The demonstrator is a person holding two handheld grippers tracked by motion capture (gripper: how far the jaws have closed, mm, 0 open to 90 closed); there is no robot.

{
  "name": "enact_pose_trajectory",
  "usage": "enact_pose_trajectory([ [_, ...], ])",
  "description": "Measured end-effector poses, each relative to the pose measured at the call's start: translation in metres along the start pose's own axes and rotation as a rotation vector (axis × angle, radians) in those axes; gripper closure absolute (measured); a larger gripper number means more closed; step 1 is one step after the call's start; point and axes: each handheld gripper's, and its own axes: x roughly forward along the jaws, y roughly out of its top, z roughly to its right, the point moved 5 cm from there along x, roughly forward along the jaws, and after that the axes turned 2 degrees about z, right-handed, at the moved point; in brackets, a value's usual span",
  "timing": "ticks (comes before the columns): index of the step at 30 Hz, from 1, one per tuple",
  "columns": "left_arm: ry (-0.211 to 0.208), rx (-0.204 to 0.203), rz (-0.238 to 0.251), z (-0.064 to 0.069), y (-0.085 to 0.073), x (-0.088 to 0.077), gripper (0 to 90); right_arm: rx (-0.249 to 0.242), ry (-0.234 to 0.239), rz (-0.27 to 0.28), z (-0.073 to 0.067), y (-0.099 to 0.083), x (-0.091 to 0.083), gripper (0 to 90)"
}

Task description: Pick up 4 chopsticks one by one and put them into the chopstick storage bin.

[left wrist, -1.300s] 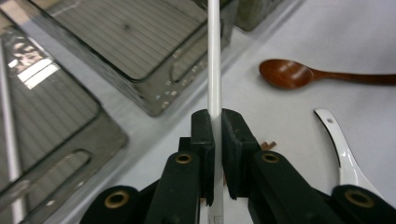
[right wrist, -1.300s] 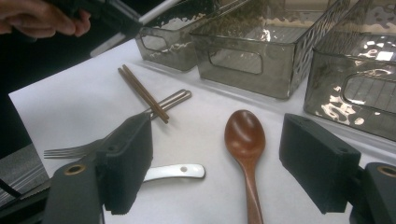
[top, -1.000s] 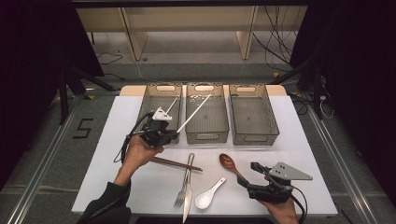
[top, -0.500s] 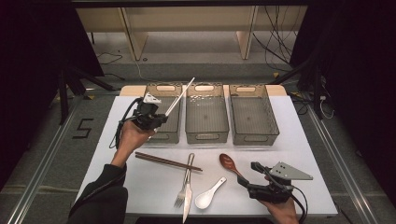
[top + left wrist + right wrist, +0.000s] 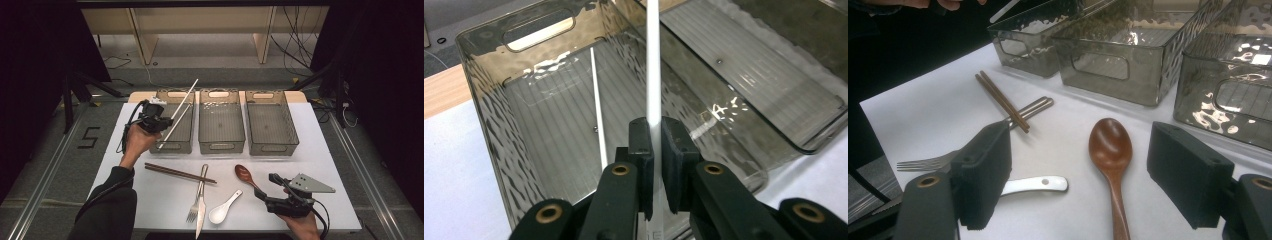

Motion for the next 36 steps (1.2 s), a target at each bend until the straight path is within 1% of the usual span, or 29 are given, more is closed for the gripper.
enact_pose_trajectory([
  [1,0.005,-0.001,-0.001,-0.002,0.0,0.001,83.5,0.001,0.0,0.0,0.0,0.0,0.0,26.7],
  [4,0.003,-0.018,0.001,-0.006,0.0,0.003,83.5,0.0,0.001,-0.001,0.0,0.0,0.0,26.7],
  [8,0.008,-0.014,0.007,-0.007,0.003,0.003,83.5,-0.002,0.003,-0.002,0.0,0.0,0.0,26.7],
  [10,0.018,-0.012,0.004,-0.01,0.004,0.003,83.5,-0.001,0.003,-0.002,0.0,0.0,0.0,26.7],
  [12,0.028,-0.019,0.003,-0.013,0.004,0.005,83.4,-0.002,0.003,0.0,-0.001,0.0,0.0,26.7],
  [15,0.037,-0.017,-0.012,-0.018,0.002,0.008,83.5,0.0,0.003,-0.002,-0.001,0.0,0.0,26.7],
  [18,0.046,-0.017,-0.017,-0.02,0.001,0.01,83.4,-0.001,0.004,-0.002,0.0,0.0,0.0,26.7],
  [22,0.051,-0.03,-0.02,-0.023,0.0,0.012,83.4,0.001,0.003,-0.003,-0.001,0.0,0.0,26.7],
  [25,0.062,-0.019,-0.036,-0.025,-0.003,0.014,83.4,0.002,0.004,-0.002,-0.001,0.0,0.0,26.7],
  [36,0.068,-0.054,-0.058,-0.033,-0.012,0.018,83.3,-0.001,0.004,-0.002,-0.001,0.0,0.001,26.7],
])
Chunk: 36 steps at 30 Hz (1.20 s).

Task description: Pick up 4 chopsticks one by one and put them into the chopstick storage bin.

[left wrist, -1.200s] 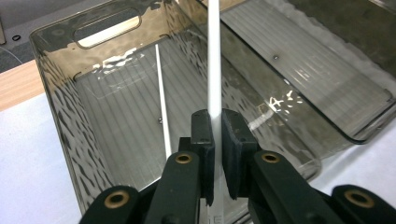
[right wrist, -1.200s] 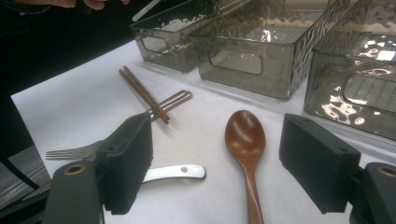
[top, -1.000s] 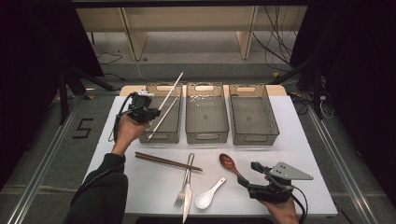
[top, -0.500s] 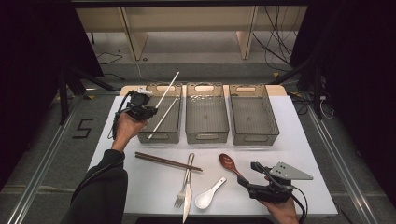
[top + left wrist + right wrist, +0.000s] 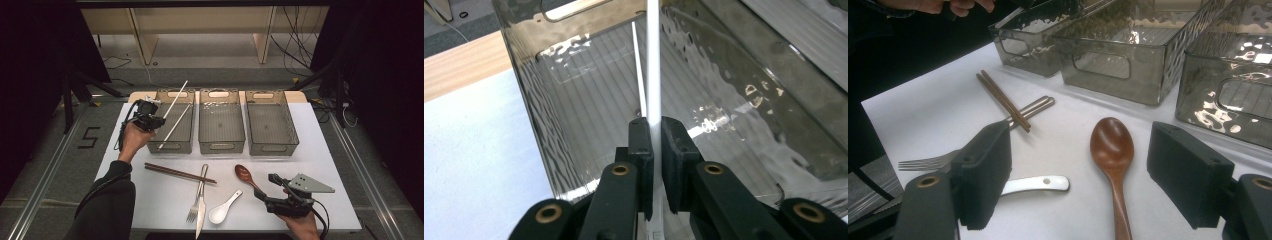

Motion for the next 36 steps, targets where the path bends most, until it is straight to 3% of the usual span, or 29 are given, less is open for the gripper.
enact_pose_trajectory([
  [18,0.014,-0.035,-0.042,-0.005,-0.012,0.01,81.5,0.0,-0.001,0.001,0.0,0.0,0.0,26.7],
  [23,0.016,-0.077,-0.011,-0.008,-0.009,0.006,66.2,0.003,0.0,-0.001,0.0,0.0,-0.001,26.7],
  [28,0.009,-0.099,-0.016,-0.006,-0.007,-0.003,46.4,0.002,-0.001,0.0,0.0,0.0,0.0,26.7],
  [36,-0.082,-0.074,0.009,0.014,-0.008,-0.033,30.8,-0.003,-0.004,0.001,-0.001,0.0,0.0,26.7],
])
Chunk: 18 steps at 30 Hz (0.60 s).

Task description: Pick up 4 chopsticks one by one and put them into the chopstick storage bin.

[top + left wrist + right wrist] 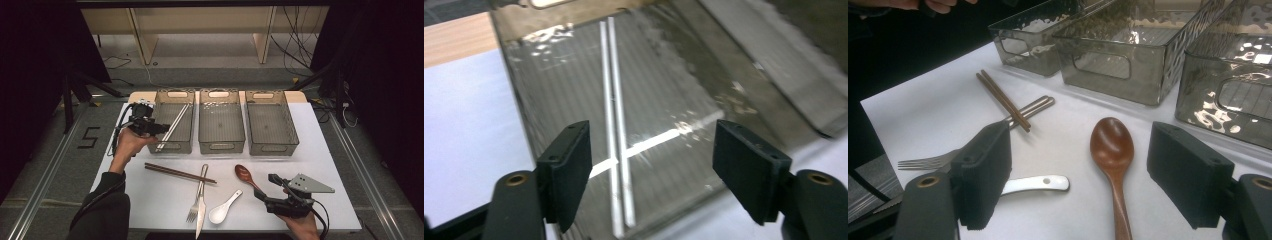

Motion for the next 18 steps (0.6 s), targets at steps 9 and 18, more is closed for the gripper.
enact_pose_trajectory([
  [9,-0.072,0.039,0.039,0.026,-0.02,-0.015,24.3,-0.004,0.002,0.001,-0.001,0.0,0.0,26.7],
  [18,-0.114,0.166,-0.004,0.043,-0.044,-0.019,22.4,-0.004,0.0,0.0,-0.001,0.0,-0.001,26.7],
])
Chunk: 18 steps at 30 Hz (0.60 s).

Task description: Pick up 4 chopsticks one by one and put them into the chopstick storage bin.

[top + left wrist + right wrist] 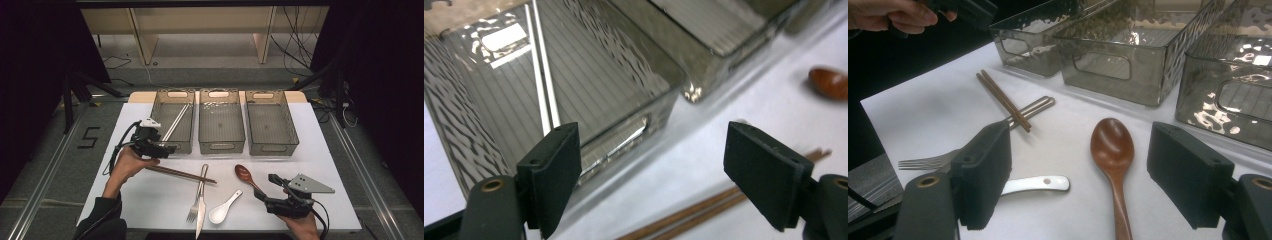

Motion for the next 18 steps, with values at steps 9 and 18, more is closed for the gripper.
enact_pose_trajectory([
  [9,-0.053,0.106,-0.084,0.015,-0.016,0.004,21.6,-0.004,0.002,0.0,-0.001,0.001,0.0,26.7],
  [18,-0.122,0.239,-0.18,0.032,-0.032,0.008,21.6,-0.004,0.004,-0.002,-0.001,0.0,0.0,26.6],
])
